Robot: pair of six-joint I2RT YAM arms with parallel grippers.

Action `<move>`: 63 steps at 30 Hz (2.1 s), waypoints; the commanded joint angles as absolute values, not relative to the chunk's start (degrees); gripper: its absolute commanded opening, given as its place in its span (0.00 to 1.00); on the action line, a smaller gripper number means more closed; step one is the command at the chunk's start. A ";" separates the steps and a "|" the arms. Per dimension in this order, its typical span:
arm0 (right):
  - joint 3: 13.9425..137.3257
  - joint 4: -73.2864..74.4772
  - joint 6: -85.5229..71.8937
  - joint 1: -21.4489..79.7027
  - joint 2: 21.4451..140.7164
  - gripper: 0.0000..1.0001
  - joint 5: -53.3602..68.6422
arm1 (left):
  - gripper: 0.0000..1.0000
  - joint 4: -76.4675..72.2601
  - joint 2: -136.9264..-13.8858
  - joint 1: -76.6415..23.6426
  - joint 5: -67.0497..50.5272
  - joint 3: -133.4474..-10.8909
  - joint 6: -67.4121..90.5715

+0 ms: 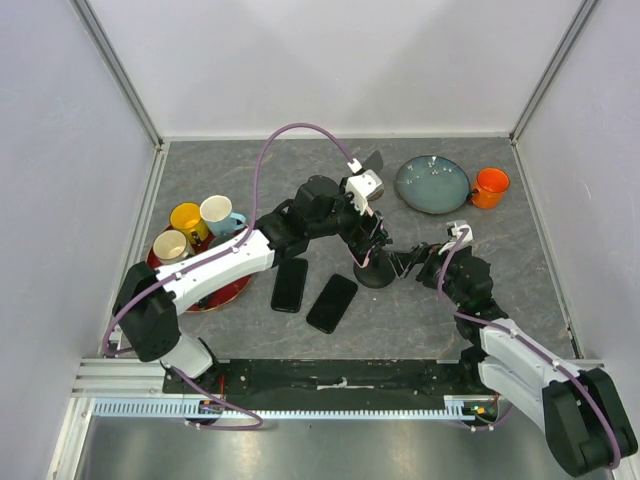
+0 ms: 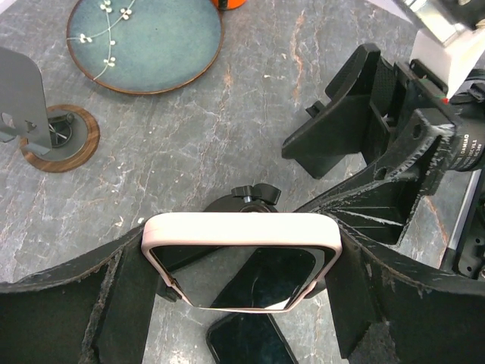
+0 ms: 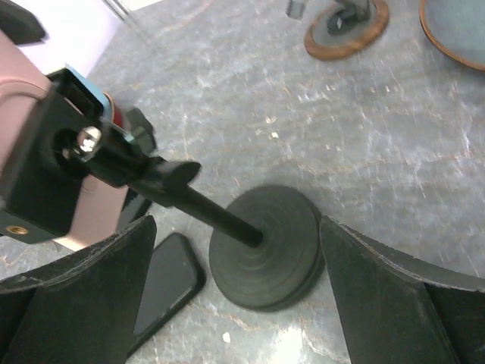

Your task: Remove the phone from the phone stand

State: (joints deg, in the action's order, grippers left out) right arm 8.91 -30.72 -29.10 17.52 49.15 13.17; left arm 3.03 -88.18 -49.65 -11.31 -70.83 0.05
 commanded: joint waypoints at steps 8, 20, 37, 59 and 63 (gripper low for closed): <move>10.37 -57.10 -20.13 26.36 65.47 0.96 9.93 | 0.13 2.11 -88.24 -50.01 -13.53 -77.61 -2.02; 11.60 -73.55 -22.67 28.21 82.61 0.82 9.49 | 0.12 0.27 -87.81 -50.10 -13.27 -75.68 2.46; 9.41 -87.54 -27.33 28.48 97.03 0.09 7.12 | 0.08 -1.30 -85.96 -49.92 -11.61 -74.44 7.12; 6.42 -82.27 -26.90 28.48 95.45 0.00 -5.00 | 0.05 -11.50 -79.37 -43.33 -19.16 -65.22 14.59; 6.24 -81.39 -26.98 28.21 94.57 0.00 -6.06 | 0.04 -16.69 -77.52 -43.42 -19.42 -61.45 15.55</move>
State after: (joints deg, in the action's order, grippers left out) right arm 8.01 -83.22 -19.27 30.65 94.76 8.25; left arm -8.12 -84.66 -43.99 -15.49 -63.29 11.84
